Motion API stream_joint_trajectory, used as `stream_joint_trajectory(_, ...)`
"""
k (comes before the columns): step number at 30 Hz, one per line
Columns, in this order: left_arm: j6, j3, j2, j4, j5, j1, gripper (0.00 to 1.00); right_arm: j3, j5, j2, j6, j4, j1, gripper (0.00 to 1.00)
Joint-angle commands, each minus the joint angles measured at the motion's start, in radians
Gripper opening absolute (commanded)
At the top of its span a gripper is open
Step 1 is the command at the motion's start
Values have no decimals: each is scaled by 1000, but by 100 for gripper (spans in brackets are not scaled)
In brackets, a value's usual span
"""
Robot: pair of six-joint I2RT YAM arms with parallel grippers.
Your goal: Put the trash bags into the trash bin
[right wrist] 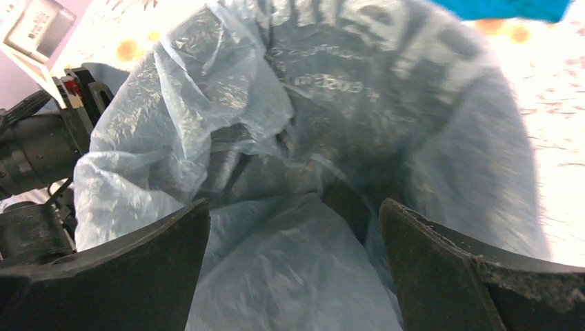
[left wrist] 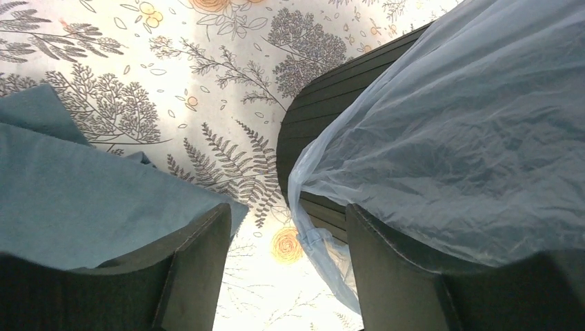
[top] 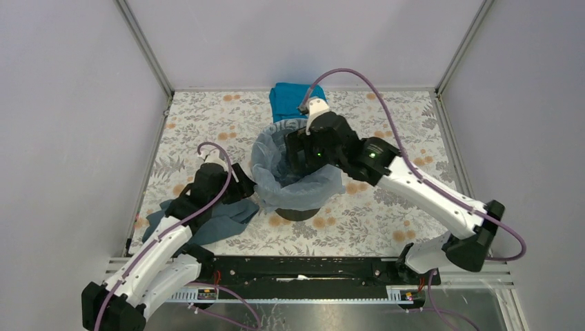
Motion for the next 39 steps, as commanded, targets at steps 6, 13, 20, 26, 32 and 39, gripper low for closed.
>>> stream_joint_trajectory(6, 44, 148, -108, -151, -93, -1, 79, 51, -143, 280, 92, 141, 12, 98)
stream_joint_trajectory(13, 55, 265, -191, -209, -160, -1, 87, 133, -58, 284, 82, 49, 12, 100)
stream_joint_trajectory(20, 104, 345, -218, -166, -195, -1, 92, 116, 30, 42, 43, -145, 12, 100)
stream_joint_trajectory(26, 130, 410, -207, -169, -232, -1, 93, -7, 157, -227, 55, -286, 11, 100)
stream_joint_trajectory(32, 150, 466, -183, -168, -268, -1, 98, -293, 88, -470, 36, -280, 11, 100)
stream_joint_trajectory(39, 213, 555, -118, -189, -314, -1, 99, -746, -193, -671, -40, 151, 11, 100)
